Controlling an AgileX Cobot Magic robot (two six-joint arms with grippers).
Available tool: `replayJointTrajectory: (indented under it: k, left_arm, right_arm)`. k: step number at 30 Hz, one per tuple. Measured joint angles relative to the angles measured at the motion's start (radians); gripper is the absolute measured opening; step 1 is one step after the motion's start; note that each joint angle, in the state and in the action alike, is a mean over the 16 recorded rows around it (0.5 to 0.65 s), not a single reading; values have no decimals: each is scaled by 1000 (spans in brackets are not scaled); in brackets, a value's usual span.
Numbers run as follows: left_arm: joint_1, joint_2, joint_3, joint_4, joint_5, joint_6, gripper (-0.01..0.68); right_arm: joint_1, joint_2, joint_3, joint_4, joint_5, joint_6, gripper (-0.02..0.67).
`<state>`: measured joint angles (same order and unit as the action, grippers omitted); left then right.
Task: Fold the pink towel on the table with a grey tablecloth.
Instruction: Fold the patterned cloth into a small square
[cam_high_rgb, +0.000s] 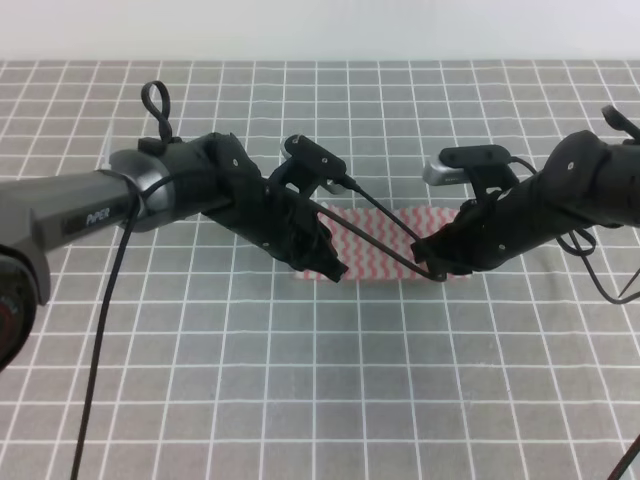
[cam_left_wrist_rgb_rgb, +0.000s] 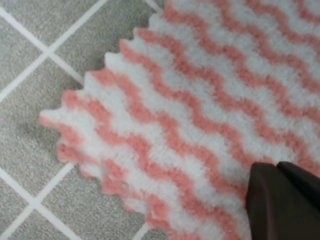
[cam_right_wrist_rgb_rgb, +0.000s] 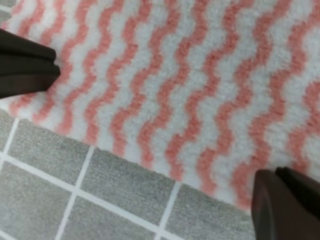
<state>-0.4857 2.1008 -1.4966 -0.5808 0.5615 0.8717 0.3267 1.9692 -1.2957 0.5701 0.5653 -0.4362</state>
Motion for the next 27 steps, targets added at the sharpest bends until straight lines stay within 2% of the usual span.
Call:
replayJointTrajectory:
  k: [18, 22, 27]
  left_arm:
    - [1, -36, -34, 81, -22, -48, -1]
    - [1, -54, -61, 83, -32, -49, -1]
    - [1, -59, -90, 84, -37, -54, -1]
  right_arm:
    - [-19, -23, -45, -61, 35, 43, -10]
    - [-37, -33, -75, -68, 65, 53, 24]
    - [-60, -33, -106, -76, 106, 67, 107]
